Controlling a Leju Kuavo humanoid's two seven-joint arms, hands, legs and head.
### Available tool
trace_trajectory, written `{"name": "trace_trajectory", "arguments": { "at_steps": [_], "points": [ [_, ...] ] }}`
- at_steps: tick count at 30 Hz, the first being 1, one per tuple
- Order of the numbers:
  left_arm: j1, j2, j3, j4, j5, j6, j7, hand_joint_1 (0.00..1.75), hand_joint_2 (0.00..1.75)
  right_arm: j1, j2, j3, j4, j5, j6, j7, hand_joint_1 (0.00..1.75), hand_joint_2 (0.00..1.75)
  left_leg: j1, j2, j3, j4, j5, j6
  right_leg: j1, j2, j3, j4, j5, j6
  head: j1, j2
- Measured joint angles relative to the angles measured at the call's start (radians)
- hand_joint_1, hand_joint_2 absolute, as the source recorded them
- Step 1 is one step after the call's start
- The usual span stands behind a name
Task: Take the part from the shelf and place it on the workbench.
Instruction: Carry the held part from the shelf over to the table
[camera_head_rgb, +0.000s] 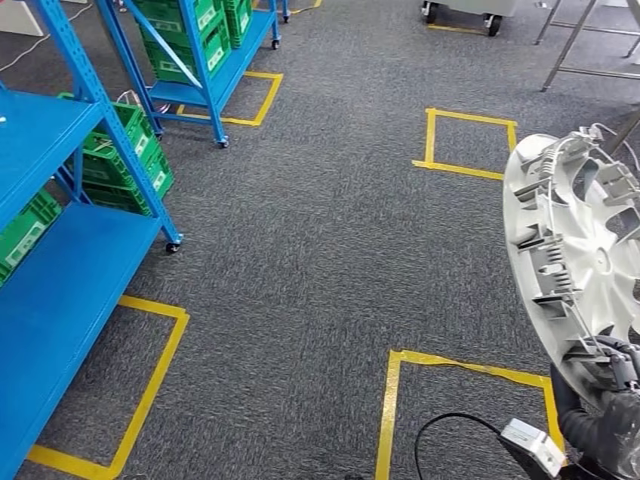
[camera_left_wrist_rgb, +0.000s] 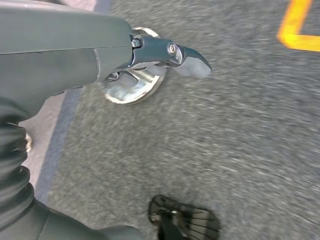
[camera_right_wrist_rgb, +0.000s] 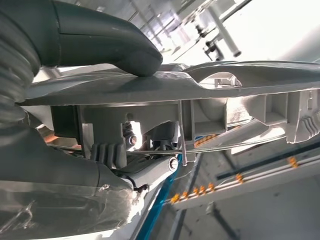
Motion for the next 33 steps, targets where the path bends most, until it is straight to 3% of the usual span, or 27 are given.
{"name": "trace_trajectory", "arguments": {
  "at_steps": [1, 2, 4, 6, 7, 8, 10, 12, 13, 14, 15, 16, 18, 19, 20, 21, 23, 25, 27, 28, 29, 30, 33],
  "points": [
    [0.0, 0.0, -0.001, 0.0, -0.006, -0.001, 0.0, 0.0, 1.75, 0.006, 0.003, -0.007, -0.006, -0.002, 0.0, -0.006, 1.75, 1.75, -0.001, 0.012, 0.018, -0.001, -0.014, -0.004, 0.007, -0.024, 0.029, -0.065, 0.034, -0.006, 0.0, 0.0],
    [-0.001, 0.0, -0.001, 0.0, -0.012, -0.002, 0.0, 0.0, 1.75, 0.011, 0.006, -0.014, -0.012, -0.003, 0.0, -0.011, 1.75, 1.75, -0.004, 0.023, 0.031, -0.003, -0.027, -0.008, 0.015, -0.048, 0.051, -0.122, 0.048, -0.014, 0.002, 0.0],
    [-0.003, 0.002, -0.005, 0.0, -0.025, -0.006, -0.003, 0.0, 1.75, 0.021, 0.011, -0.026, -0.025, -0.005, 0.0, -0.019, 1.75, 1.75, -0.011, 0.045, 0.05, -0.013, -0.042, -0.019, 0.027, -0.073, 0.07, -0.164, 0.042, -0.034, 0.004, 0.0],
    [-0.004, 0.004, -0.013, 0.0, -0.041, -0.01, -0.007, 0.0, 1.75, 0.035, 0.017, -0.037, -0.037, -0.005, 0.0, -0.023, 1.75, 1.75, -0.014, 0.054, 0.062, -0.009, -0.038, -0.028, 0.023, -0.048, 0.084, -0.172, 0.029, -0.052, 0.003, 0.0],
    [-0.005, 0.006, -0.018, 0.0, -0.048, -0.012, -0.009, 0.0, 1.75, 0.041, 0.02, -0.042, -0.042, -0.004, 0.0, -0.024, 1.75, 1.75, -0.013, 0.04, 0.05, 0.026, -0.025, -0.03, 0.019, -0.033, 0.095, -0.176, 0.021, -0.057, 0.004, 0.0],
    [-0.007, 0.007, -0.022, 0.0, -0.055, -0.014, -0.01, 0.0, 1.75, 0.044, 0.024, -0.045, -0.044, -0.003, 0.0, -0.025, 1.75, 1.75, -0.012, 0.019, 0.016, 0.085, -0.012, -0.032, 0.016, -0.02, 0.106, -0.18, 0.014, -0.062, 0.004, 0.0],
    [-0.008, 0.01, -0.028, 0.001, -0.065, -0.019, -0.011, 0.0, 1.75, 0.045, 0.032, -0.047, -0.046, 0.003, -0.001, -0.025, 1.75, 1.75, -0.009, -0.024, -0.097, 0.239, -0.02, -0.036, 0.013, 0.006, 0.126, -0.183, -0.003, -0.07, 0.001, 0.0],
    [-0.002, 0.013, -0.032, 0.002, -0.072, -0.022, -0.01, 0.0, 1.75, 0.046, 0.039, -0.048, -0.046, 0.012, -0.001, -0.026, 1.75, 1.75, -0.008, -0.036, -0.204, 0.326, -0.095, -0.041, 0.01, 0.038, 0.154, -0.184, -0.028, -0.071, -0.002, 0.0],
    [0.001, 0.015, -0.034, 0.003, -0.074, -0.023, -0.01, 0.0, 1.75, 0.047, 0.043, -0.048, -0.046, 0.014, -0.001, -0.027, 1.75, 1.75, -0.007, -0.038, -0.24, 0.332, -0.131, -0.044, 0.009, 0.055, 0.175, -0.184, -0.043, -0.07, -0.003, 0.0],
    [0.002, 0.017, -0.036, 0.003, -0.075, -0.024, -0.01, 0.0, 1.75, 0.048, 0.047, -0.049, -0.046, 0.016, -0.001, -0.028, 1.75, 1.75, -0.006, -0.04, -0.262, 0.315, -0.146, -0.045, 0.008, 0.069, 0.2, -0.184, -0.058, -0.068, -0.004, 0.0],
    [0.002, 0.019, -0.038, 0.004, -0.076, -0.024, -0.01, 0.0, 1.75, 0.049, 0.051, -0.049, -0.046, 0.016, 0.0, -0.03, 1.75, 1.75, -0.004, -0.044, -0.273, 0.28, -0.128, -0.047, 0.008, 0.082, 0.227, -0.183, -0.074, -0.066, -0.004, 0.0],
    [0.002, 0.021, -0.039, 0.004, -0.078, -0.025, -0.01, 0.0, 1.75, 0.049, 0.055, -0.05, -0.046, 0.015, 0.0, -0.034, 1.75, 1.75, -0.001, -0.058, -0.277, 0.23, -0.062, -0.049, 0.007, 0.093, 0.248, -0.184, -0.089, -0.063, -0.004, 0.0],
    [0.003, 0.024, -0.041, 0.006, -0.08, -0.026, -0.009, 0.0, 1.75, 0.048, 0.06, -0.052, -0.046, 0.015, -0.001, -0.042, 1.75, 1.75, 0.005, -0.088, -0.285, 0.105, 0.114, -0.048, 0.007, 0.118, 0.273, -0.171, -0.122, -0.052, -0.007, 0.0],
    [0.004, 0.026, -0.041, 0.007, -0.082, -0.027, -0.007, 0.0, 1.75, 0.047, 0.062, -0.052, -0.046, 0.016, -0.001, -0.046, 1.75, 1.75, 0.006, -0.099, -0.287, 0.067, 0.185, -0.046, 0.006, 0.13, 0.277, -0.165, -0.139, -0.046, -0.009, 0.0],
    [0.003, 0.028, -0.042, 0.008, -0.082, -0.028, -0.005, 0.0, 1.75, 0.047, 0.064, -0.053, -0.047, 0.016, -0.002, -0.049, 1.75, 1.75, 0.005, -0.099, -0.288, 0.046, 0.216, -0.041, 0.006, 0.142, 0.282, -0.16, -0.154, -0.041, -0.011, 0.0],
    [0.0, 0.029, -0.043, 0.009, -0.083, -0.029, -0.003, 0.0, 1.75, 0.049, 0.066, -0.053, -0.047, 0.017, -0.002, -0.051, 1.75, 1.75, 0.005, -0.093, -0.283, 0.05, 0.227, -0.035, 0.006, 0.146, 0.286, -0.161, -0.167, -0.037, -0.012, 0.0],
    [-0.009, 0.031, -0.046, 0.009, -0.085, -0.032, -0.001, 0.0, 1.75, 0.052, 0.069, -0.052, -0.047, 0.019, -0.002, -0.052, 1.75, 1.75, 0.005, -0.076, -0.281, 0.05, 0.222, -0.022, 0.006, 0.103, 0.286, -0.143, -0.198, -0.029, -0.01, 0.0],
    [-0.014, 0.035, -0.047, 0.01, -0.087, -0.034, 0.002, 0.0, 1.75, 0.049, 0.07, -0.049, -0.046, 0.026, -0.002, -0.049, 1.75, 1.75, 0.002, -0.057, -0.279, 0.049, 0.215, -0.009, 0.007, 0.039, 0.247, -0.058, -0.262, -0.017, -0.005, 0.0],
    [-0.013, 0.039, -0.046, 0.01, -0.087, -0.031, 0.009, 0.0, 1.75, 0.045, 0.07, -0.044, -0.041, 0.034, -0.002, -0.043, 1.75, 1.75, -0.001, -0.036, -0.279, 0.049, 0.209, -0.002, 0.005, 0.018, 0.189, 0.055, -0.314, -0.01, -0.003, 0.0],
    [-0.013, 0.04, -0.046, 0.01, -0.087, -0.03, 0.012, 0.0, 1.75, 0.044, 0.07, -0.042, -0.039, 0.037, -0.002, -0.039, 1.75, 1.75, -0.002, -0.026, -0.279, 0.049, 0.208, 0.0, 0.004, 0.015, 0.172, 0.08, -0.312, -0.008, -0.002, 0.0],
    [-0.013, 0.04, -0.046, 0.01, -0.087, -0.029, 0.015, 0.0, 1.75, 0.043, 0.07, -0.04, -0.036, 0.039, -0.002, -0.037, 1.75, 1.75, -0.002, -0.017, -0.279, 0.05, 0.207, 0.0, 0.004, 0.014, 0.172, 0.072, -0.291, -0.007, -0.002, 0.0],
    [-0.014, 0.04, -0.046, 0.01, -0.087, -0.028, 0.017, 0.0, 1.75, 0.043, 0.071, -0.039, -0.034, 0.041, -0.002, -0.035, 1.75, 1.75, -0.002, -0.008, -0.279, 0.05, 0.206, 0.0, 0.004, 0.008, 0.191, 0.024, -0.254, -0.008, -0.002, 0.0],
    [-0.013, 0.041, -0.046, 0.011, -0.087, -0.027, 0.019, 0.0, 1.75, 0.04, 0.073, -0.036, -0.03, 0.045, -0.002, -0.033, 1.75, 1.75, -0.005, 0.013, -0.273, 0.049, 0.211, -0.007, 0.006, -0.049, 0.262, -0.149, -0.157, -0.01, -0.003, 0.0]
  ]
}}
